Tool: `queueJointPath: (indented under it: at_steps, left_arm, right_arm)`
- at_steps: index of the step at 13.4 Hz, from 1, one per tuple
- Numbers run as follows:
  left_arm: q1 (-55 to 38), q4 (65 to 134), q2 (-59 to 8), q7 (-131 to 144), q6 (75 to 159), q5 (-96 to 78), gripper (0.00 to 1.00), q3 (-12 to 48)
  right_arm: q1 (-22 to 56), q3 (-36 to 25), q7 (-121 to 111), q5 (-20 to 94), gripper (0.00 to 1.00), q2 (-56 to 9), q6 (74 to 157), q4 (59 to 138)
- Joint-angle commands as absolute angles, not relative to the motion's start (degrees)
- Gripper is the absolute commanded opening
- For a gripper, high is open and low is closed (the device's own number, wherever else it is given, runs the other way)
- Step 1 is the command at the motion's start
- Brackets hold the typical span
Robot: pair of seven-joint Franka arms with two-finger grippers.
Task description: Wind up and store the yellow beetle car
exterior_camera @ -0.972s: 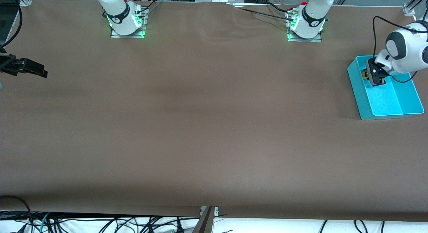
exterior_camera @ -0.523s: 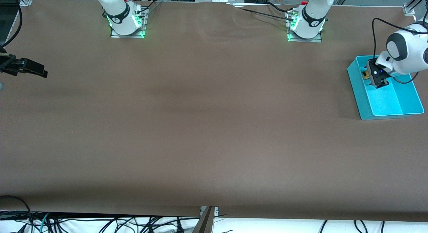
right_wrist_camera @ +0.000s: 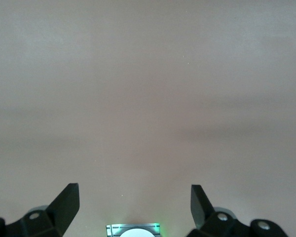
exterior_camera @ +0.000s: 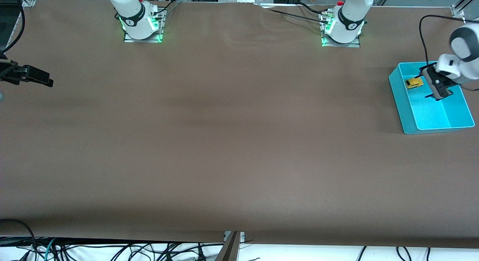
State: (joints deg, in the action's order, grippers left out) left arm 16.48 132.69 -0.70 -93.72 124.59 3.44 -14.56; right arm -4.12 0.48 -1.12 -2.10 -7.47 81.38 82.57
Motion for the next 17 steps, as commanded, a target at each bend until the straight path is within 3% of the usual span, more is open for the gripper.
queueJointPath:
  at_steps: [1,3,7,11,17]
  left_arm:
    - [12.3,121.9,0.8,-87.8,111.9,2.0,1.0,-13.5]
    - [8.7,115.5,1.8,-78.4,104.1,1.9,1.0,-13.4]
    - [1.6,110.1,4.3,-56.5,99.6,1.6,1.0,-11.1]
    - [-2.0,104.5,5.0,-34.3,98.6,1.6,1.0,-4.4]
    - [-7.6,98.1,5.3,-8.9,98.9,2.5,1.0,-1.4]
  right_arm:
    - [-4.1,0.4,-1.4,-2.5,1.0,-6.9,81.5,83.0]
    - [-4.1,0.4,-1.4,-2.5,1.0,-6.9,81.5,83.0]
    - [-4.1,0.4,-1.4,-2.5,1.0,-6.9,81.5,83.0]
    - [-4.1,0.4,-1.4,-2.5,1.0,-6.9,81.5,83.0]
    - [-4.1,0.4,-1.4,-2.5,1.0,-6.9,81.5,83.0]
